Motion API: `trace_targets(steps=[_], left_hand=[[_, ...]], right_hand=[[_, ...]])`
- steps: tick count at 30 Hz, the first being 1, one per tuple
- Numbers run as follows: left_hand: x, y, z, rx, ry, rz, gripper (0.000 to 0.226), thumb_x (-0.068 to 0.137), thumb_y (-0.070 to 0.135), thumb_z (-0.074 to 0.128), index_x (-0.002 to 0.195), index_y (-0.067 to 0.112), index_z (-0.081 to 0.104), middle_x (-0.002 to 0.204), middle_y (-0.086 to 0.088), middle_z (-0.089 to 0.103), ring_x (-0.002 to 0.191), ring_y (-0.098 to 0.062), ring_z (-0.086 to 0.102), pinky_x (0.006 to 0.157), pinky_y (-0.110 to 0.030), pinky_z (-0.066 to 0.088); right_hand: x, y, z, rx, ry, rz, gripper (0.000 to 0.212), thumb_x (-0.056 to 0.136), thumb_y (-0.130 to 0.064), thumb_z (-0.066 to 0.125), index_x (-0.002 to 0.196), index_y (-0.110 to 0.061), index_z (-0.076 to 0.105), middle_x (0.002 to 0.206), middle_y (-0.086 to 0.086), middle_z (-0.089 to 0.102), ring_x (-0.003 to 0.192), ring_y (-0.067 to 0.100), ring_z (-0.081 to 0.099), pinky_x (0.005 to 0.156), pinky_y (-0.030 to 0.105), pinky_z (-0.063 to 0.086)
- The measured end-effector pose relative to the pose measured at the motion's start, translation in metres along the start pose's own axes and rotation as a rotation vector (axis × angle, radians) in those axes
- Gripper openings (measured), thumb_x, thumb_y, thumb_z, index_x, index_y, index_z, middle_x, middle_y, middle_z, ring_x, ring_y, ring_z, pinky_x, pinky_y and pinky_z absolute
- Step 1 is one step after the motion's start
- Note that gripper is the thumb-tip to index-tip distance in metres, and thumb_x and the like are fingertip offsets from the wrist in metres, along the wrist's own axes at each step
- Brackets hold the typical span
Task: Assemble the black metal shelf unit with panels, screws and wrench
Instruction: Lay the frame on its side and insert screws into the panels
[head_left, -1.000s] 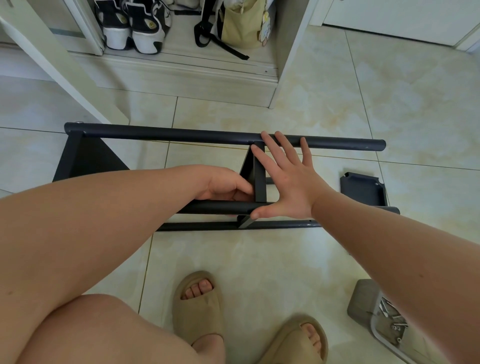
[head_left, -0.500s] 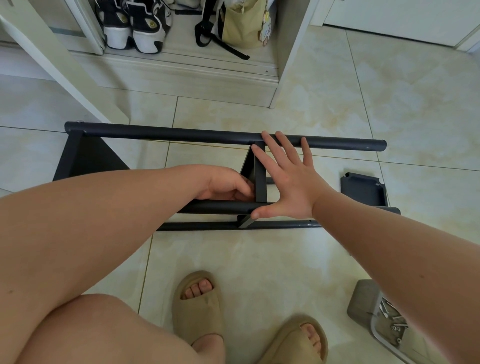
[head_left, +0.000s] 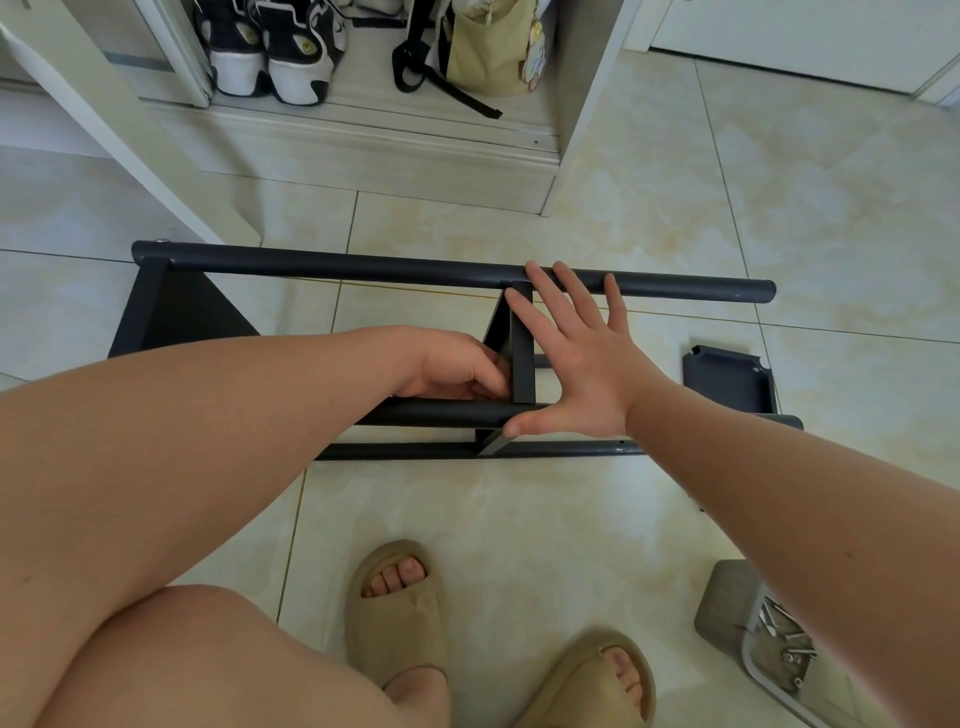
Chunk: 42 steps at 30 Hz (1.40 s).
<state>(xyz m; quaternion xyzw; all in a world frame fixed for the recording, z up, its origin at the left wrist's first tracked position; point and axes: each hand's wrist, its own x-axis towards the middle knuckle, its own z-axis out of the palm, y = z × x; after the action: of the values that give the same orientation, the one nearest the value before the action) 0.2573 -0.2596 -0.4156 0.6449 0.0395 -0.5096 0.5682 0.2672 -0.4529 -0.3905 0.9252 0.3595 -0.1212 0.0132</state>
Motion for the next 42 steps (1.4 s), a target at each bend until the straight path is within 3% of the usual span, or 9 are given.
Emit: trace_targets(steps=[6,10,14,23,27,31,36,40,42], left_hand=[[0.0021,-0.0023,-0.0005,0.042,-0.007,-0.095,0.018,0.097,0.02,0.056,0.11,0.014,0.068,0.093,-0.003,0.069,0.089,-0.018,0.062,0.083,-0.034,0.052],[0.0019,-0.0004,0.0018,0.082,0.062,-0.013,0.01,0.094,0.009,0.059,0.095,0.011,0.069,0.083,-0.003,0.072,0.081,-0.016,0.066,0.086,-0.029,0.051],[0.0012,0.0005,0.0018,0.051,0.052,-0.004,0.019,0.094,0.002,0.055,0.08,0.011,0.063,0.062,0.003,0.067,0.062,-0.009,0.064,0.071,-0.024,0.047],[0.0028,-0.0029,-0.0002,0.052,0.02,-0.119,0.025,0.095,0.022,0.059,0.116,0.011,0.068,0.102,-0.007,0.069,0.093,-0.02,0.062,0.08,-0.033,0.052],[0.0045,-0.0005,0.0005,0.086,0.083,-0.039,0.008,0.092,0.008,0.06,0.095,0.008,0.068,0.083,-0.005,0.071,0.08,-0.018,0.065,0.077,-0.026,0.051],[0.0016,0.0008,0.0007,0.047,0.044,-0.013,0.014,0.093,0.002,0.057,0.085,0.01,0.066,0.071,0.0,0.069,0.072,-0.013,0.064,0.076,-0.024,0.051],[0.0003,-0.0021,-0.0017,-0.013,0.005,0.0,0.017,0.092,0.001,0.055,0.095,0.01,0.069,0.089,-0.005,0.07,0.09,-0.019,0.064,0.101,-0.035,0.047],[0.0031,-0.0037,-0.0013,0.021,-0.003,-0.049,0.029,0.082,0.022,0.066,0.109,0.012,0.073,0.11,-0.012,0.071,0.103,-0.022,0.063,0.105,-0.04,0.045],[0.003,-0.0013,-0.0004,0.077,0.019,-0.048,0.019,0.088,0.019,0.066,0.104,0.012,0.072,0.105,-0.011,0.071,0.099,-0.022,0.064,0.102,-0.041,0.047]], right_hand=[[0.0004,0.0003,0.001,-0.001,0.003,-0.002,0.134,0.056,-0.103,0.028,0.161,-0.028,-0.01,0.168,0.001,-0.021,0.154,0.027,-0.021,0.119,0.065,-0.013],[0.0007,0.0008,0.0022,-0.001,0.008,-0.007,0.136,0.055,-0.106,0.024,0.161,-0.028,-0.009,0.168,0.002,-0.02,0.154,0.027,-0.02,0.118,0.065,-0.012],[0.0007,0.0011,0.0018,-0.005,0.008,-0.01,0.136,0.053,-0.107,0.014,0.161,-0.028,-0.01,0.168,0.002,-0.02,0.154,0.027,-0.02,0.119,0.065,-0.012],[0.0005,0.0003,0.0003,-0.001,0.0,-0.002,0.134,0.056,-0.103,0.028,0.161,-0.028,-0.009,0.168,0.001,-0.021,0.153,0.027,-0.022,0.119,0.064,-0.013],[0.0005,0.0005,0.0001,0.002,0.0,0.0,0.134,0.056,-0.103,0.028,0.161,-0.028,-0.009,0.168,0.001,-0.022,0.153,0.027,-0.022,0.118,0.064,-0.014],[0.0002,0.0002,0.0001,0.004,0.0,0.0,0.134,0.057,-0.103,0.029,0.161,-0.028,-0.009,0.167,0.001,-0.022,0.153,0.026,-0.023,0.119,0.064,-0.014],[0.0001,0.0003,0.0,0.001,0.001,0.002,0.134,0.057,-0.103,0.029,0.161,-0.028,-0.008,0.168,0.001,-0.021,0.154,0.027,-0.021,0.119,0.064,-0.013],[0.0006,0.0005,0.0004,-0.009,-0.008,0.003,0.134,0.057,-0.103,0.028,0.161,-0.028,-0.01,0.167,0.001,-0.022,0.153,0.027,-0.022,0.119,0.064,-0.013],[0.0007,0.0006,0.0002,-0.009,-0.008,0.003,0.134,0.057,-0.103,0.028,0.161,-0.028,-0.009,0.168,0.001,-0.022,0.154,0.028,-0.022,0.119,0.065,-0.013]])
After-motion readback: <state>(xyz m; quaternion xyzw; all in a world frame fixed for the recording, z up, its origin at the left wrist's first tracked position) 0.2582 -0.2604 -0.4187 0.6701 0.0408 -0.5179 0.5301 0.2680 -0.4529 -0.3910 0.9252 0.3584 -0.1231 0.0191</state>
